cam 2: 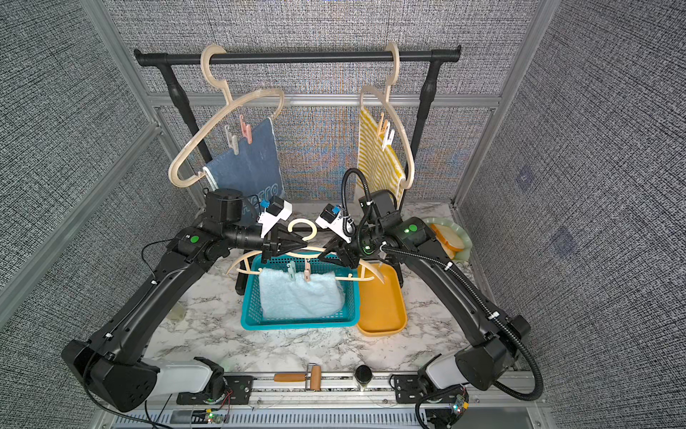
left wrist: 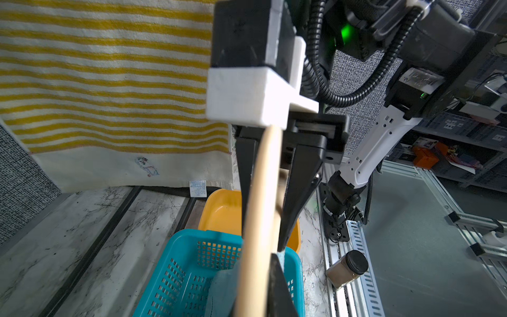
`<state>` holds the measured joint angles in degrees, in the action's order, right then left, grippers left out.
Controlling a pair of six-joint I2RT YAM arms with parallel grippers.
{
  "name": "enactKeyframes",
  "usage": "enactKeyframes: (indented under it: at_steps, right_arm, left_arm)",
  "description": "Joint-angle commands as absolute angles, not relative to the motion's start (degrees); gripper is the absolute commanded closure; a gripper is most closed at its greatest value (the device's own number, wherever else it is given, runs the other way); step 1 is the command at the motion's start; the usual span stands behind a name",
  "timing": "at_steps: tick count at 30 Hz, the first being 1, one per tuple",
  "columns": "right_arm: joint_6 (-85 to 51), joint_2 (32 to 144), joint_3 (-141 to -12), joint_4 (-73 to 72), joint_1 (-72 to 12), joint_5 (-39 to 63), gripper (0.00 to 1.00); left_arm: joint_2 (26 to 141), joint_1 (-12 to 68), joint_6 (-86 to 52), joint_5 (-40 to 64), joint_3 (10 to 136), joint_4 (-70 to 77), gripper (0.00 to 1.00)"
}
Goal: Remove the clothespins securing towels to the hanger
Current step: Remove the clothespin from the hanger.
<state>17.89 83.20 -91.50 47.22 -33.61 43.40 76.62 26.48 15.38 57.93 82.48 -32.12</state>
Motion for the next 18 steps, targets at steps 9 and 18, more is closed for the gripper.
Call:
enactKeyframes:
  at_steps: [9, 18]
  right_arm:
    - [15.3, 81.4, -90.7, 45.1, -31.7, 42.8, 1.0]
    - [16.5, 82.1, -92.5, 49.0, -30.0, 45.8, 1.0]
  left_arm:
    - [69.1, 26.3, 8.3, 42.4, 78.7, -26.9, 0.52]
    - [54.5, 26.1, 4.9, 35.0, 71.9, -32.8, 0.48]
